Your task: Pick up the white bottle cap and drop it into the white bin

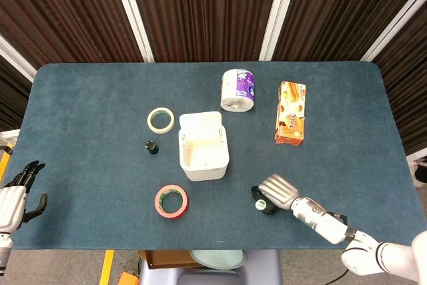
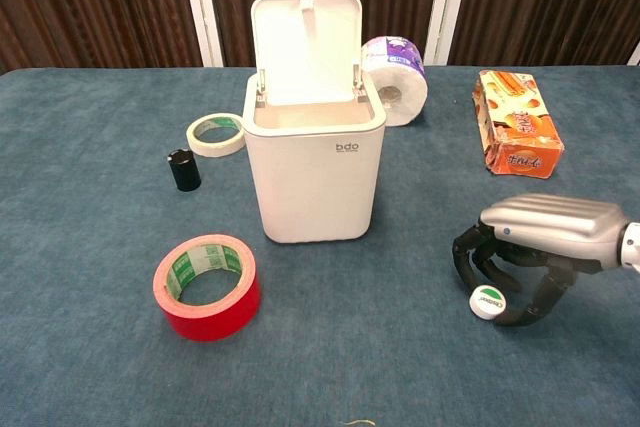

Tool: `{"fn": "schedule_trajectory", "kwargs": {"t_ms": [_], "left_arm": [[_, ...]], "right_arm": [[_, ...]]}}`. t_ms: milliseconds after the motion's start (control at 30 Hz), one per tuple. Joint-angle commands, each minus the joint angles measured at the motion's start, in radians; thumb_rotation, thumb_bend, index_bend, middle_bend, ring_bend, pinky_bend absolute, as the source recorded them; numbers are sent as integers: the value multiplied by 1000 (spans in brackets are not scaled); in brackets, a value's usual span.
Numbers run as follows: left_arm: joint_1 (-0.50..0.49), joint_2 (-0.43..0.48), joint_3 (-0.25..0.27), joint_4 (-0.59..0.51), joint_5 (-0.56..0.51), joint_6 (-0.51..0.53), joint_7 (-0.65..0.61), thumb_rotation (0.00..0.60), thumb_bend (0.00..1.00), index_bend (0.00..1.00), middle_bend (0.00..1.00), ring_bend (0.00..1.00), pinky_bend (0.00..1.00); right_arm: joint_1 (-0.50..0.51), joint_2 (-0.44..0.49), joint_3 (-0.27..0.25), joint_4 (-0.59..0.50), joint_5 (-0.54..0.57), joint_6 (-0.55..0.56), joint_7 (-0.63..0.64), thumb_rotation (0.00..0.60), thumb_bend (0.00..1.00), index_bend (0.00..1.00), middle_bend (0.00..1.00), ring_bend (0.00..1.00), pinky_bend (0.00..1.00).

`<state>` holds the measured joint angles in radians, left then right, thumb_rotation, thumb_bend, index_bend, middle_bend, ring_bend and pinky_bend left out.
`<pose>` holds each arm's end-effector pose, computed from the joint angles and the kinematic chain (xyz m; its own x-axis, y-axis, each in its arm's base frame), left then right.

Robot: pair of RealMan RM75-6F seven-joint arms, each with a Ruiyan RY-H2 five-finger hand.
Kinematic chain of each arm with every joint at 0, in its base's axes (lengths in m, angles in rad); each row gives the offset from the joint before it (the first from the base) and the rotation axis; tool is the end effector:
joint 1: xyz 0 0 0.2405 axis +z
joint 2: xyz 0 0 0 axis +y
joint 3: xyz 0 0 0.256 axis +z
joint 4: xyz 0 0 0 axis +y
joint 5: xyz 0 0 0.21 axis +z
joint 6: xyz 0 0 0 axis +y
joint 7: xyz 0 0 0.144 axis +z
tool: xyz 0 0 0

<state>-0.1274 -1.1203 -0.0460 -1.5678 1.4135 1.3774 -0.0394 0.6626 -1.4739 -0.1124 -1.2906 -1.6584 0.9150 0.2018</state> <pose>-0.3296 0.1938 0.1540 0.3854 0.0900 0.9184 0.9195 0.0457 -0.3903 -0.2313 -0.2827 -0.0262 0.5406 -0.4624 0.7029 -0.7828 -0.5825 0.2189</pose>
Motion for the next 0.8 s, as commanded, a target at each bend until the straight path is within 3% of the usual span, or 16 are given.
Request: {"fn": "schedule_trajectory", "kwargs": {"t_ms": [33, 233, 467, 633, 800], "left_arm": [[-1, 0, 0, 0, 0, -1, 0, 600, 501, 132, 85, 203, 404], [-2, -1, 1, 0, -1, -5, 3, 600, 501, 133, 85, 208, 404], [-6, -3, 4, -5, -1, -13, 20, 600, 502, 135, 87, 216, 405], [-7, -5, 5, -8, -3, -16, 32, 600, 501, 136, 89, 217, 405], [-9, -6, 8, -10, -1, -20, 42, 600, 501, 139, 91, 218, 406]], "right_arm": [[-8, 15, 2, -13, -5, 29, 7, 600, 323, 715, 832, 984, 957], [-38, 102, 33, -110, -30, 167, 5, 600, 323, 721, 832, 984, 958], [-67, 260, 93, -350, -51, 303, -120, 600, 323, 720, 832, 984, 957], [-43, 326, 156, -503, 3, 274, -201, 600, 323, 714, 833, 984, 957], [33, 305, 272, -551, 187, 166, -339, 600, 323, 712, 832, 984, 957]]}}
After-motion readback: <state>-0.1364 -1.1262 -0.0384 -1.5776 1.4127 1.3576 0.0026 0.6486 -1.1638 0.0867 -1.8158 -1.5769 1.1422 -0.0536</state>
